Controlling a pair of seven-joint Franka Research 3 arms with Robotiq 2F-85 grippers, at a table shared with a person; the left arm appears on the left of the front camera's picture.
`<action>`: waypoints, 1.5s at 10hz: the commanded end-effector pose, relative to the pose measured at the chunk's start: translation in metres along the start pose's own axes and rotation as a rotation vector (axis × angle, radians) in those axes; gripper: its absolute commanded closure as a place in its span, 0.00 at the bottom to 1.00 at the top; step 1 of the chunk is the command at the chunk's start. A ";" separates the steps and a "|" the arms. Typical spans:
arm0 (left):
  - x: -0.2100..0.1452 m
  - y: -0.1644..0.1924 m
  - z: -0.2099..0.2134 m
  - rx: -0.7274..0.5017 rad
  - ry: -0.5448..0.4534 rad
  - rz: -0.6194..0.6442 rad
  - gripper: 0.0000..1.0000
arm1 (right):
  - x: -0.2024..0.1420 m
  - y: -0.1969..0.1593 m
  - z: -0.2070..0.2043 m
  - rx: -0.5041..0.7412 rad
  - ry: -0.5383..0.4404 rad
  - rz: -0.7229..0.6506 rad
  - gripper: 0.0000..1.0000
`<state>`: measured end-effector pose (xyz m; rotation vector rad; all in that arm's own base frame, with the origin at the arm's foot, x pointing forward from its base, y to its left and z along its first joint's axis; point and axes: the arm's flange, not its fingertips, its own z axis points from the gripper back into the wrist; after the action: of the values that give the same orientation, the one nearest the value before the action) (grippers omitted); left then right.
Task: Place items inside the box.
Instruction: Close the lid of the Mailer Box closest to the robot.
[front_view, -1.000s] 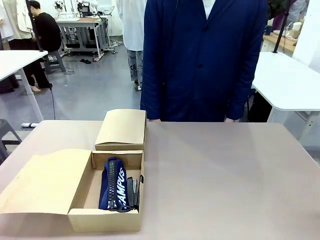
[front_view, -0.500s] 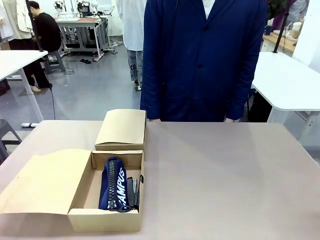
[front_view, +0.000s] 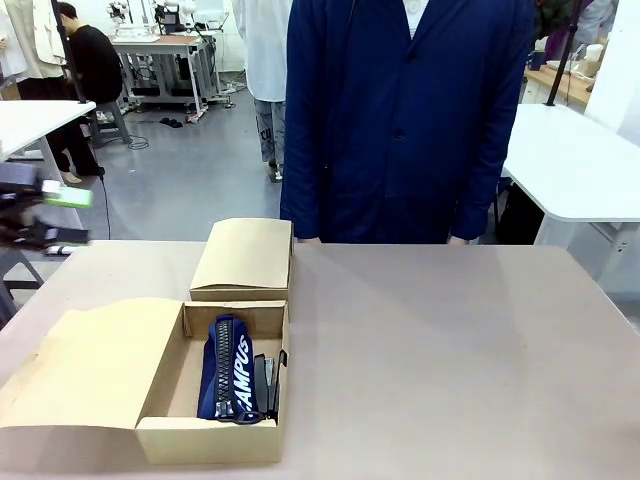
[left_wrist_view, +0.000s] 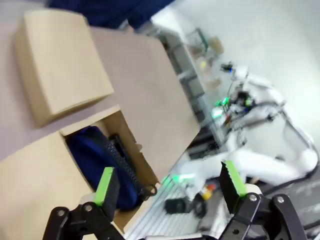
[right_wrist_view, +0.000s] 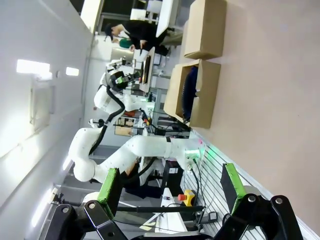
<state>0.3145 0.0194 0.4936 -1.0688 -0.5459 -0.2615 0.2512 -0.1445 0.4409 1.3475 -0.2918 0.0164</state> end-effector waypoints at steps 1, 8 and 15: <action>-0.075 0.013 -0.036 0.122 -0.042 -0.909 0.00 | 0.001 0.005 0.001 0.013 -0.007 -0.010 0.00; 0.000 0.027 -0.018 0.168 0.165 -0.579 0.00 | 0.001 0.005 0.001 0.013 -0.007 -0.010 0.00; -0.010 0.205 0.106 0.312 0.311 -0.873 0.00 | 0.001 0.005 0.001 0.013 -0.007 -0.010 0.00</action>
<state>0.3635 0.2130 0.3731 -0.4333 -0.6867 -1.0852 0.2509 -0.1449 0.4401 1.3483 -0.2896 0.0126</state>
